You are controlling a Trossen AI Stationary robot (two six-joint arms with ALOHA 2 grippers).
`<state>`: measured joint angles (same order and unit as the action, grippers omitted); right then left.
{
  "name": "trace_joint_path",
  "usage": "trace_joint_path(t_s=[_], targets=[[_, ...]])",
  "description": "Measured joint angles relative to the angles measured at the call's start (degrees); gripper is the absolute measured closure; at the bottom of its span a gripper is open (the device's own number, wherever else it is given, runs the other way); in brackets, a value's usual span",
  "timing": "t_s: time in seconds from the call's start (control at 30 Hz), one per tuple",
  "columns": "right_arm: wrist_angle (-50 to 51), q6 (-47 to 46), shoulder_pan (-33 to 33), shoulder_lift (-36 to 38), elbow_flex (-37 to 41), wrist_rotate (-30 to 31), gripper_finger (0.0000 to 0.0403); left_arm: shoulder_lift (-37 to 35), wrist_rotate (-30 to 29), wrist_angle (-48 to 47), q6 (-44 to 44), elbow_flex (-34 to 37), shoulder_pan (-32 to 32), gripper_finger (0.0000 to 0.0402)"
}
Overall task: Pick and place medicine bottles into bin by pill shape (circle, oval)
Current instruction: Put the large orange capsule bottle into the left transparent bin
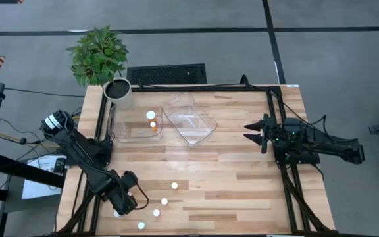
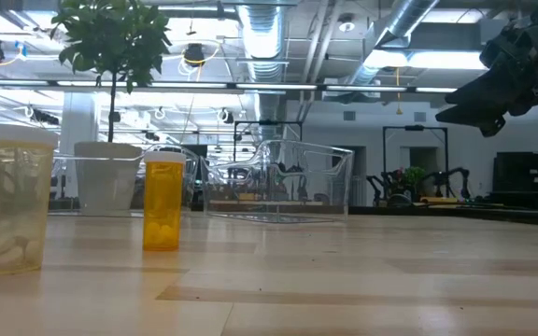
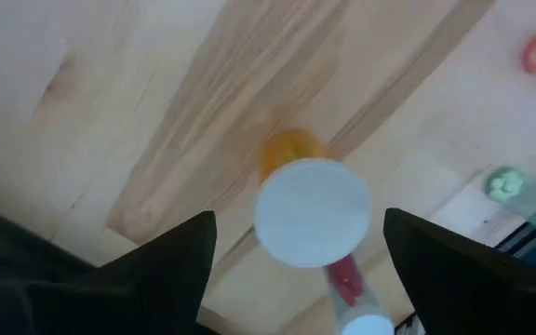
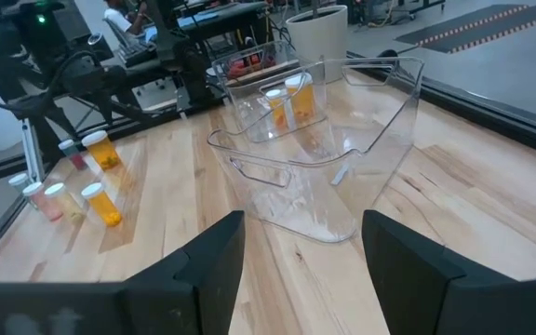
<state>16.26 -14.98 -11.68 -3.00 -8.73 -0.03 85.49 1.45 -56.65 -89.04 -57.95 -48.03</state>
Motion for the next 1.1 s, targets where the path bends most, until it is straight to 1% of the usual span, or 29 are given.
trace_joint_path(t_s=[0.23,0.37,0.7,0.87,1.1], targets=[[0.0,0.0,0.0,0.0,0.0,0.0,0.0178,0.0,-0.8,1.3,0.9,0.7,0.1,0.0097],[0.0,0.0,0.0,0.0,0.0,0.0,0.0178,0.0,1.4,4.4,0.9,3.2,0.1,0.0097],[0.0,-0.1,0.0,0.0,0.0,0.0,0.0178,-0.1,1.2,4.7,1.4,3.5,0.1,0.0099],[0.0,-0.1,0.0,0.0,0.0,0.0,0.0178,-0.1,1.2,4.7,1.8,3.5,0.1,0.0119],[0.0,-0.1,0.0,0.0,0.0,0.0,0.0178,-0.1,1.2,4.8,2.0,3.5,0.1,0.0163]])
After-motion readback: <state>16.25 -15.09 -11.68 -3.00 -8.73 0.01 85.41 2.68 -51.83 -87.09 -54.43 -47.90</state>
